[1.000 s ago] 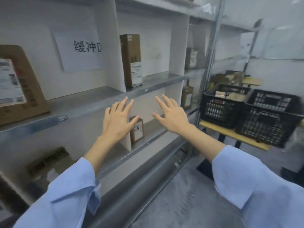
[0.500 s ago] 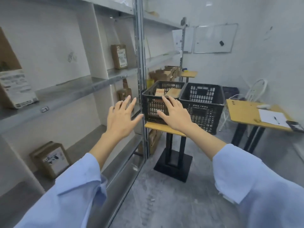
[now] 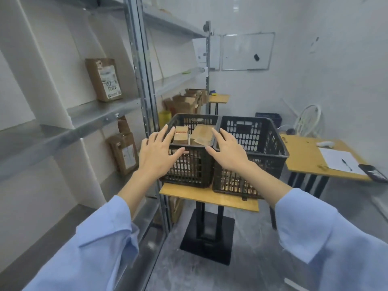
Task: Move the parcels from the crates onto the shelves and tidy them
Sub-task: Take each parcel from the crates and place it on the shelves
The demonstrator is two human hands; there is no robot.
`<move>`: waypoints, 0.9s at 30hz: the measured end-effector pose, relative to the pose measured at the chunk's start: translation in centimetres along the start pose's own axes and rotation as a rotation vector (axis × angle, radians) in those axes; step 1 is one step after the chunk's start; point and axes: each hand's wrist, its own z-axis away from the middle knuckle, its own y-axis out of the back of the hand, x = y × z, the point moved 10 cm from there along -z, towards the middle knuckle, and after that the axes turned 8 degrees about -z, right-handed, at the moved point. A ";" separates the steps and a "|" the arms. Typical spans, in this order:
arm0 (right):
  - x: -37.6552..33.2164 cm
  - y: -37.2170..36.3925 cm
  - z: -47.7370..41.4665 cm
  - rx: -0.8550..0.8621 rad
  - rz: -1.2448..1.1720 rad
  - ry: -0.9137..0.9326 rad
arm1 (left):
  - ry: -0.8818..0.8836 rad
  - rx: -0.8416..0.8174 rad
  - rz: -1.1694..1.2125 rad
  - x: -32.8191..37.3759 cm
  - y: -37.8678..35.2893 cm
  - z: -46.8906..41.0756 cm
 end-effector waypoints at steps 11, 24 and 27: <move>5.8 -5.6 -17.2 -0.020 -0.109 -0.082 | -0.015 -0.078 0.098 -3.2 -13.0 -15.7; 12.5 -16.3 -33.2 -0.179 -0.190 -0.063 | -0.055 -0.243 0.170 -2.1 -28.3 -27.6; 13.7 -18.2 -34.6 -0.222 -0.216 -0.059 | -0.068 -0.307 0.227 -1.4 -31.5 -29.3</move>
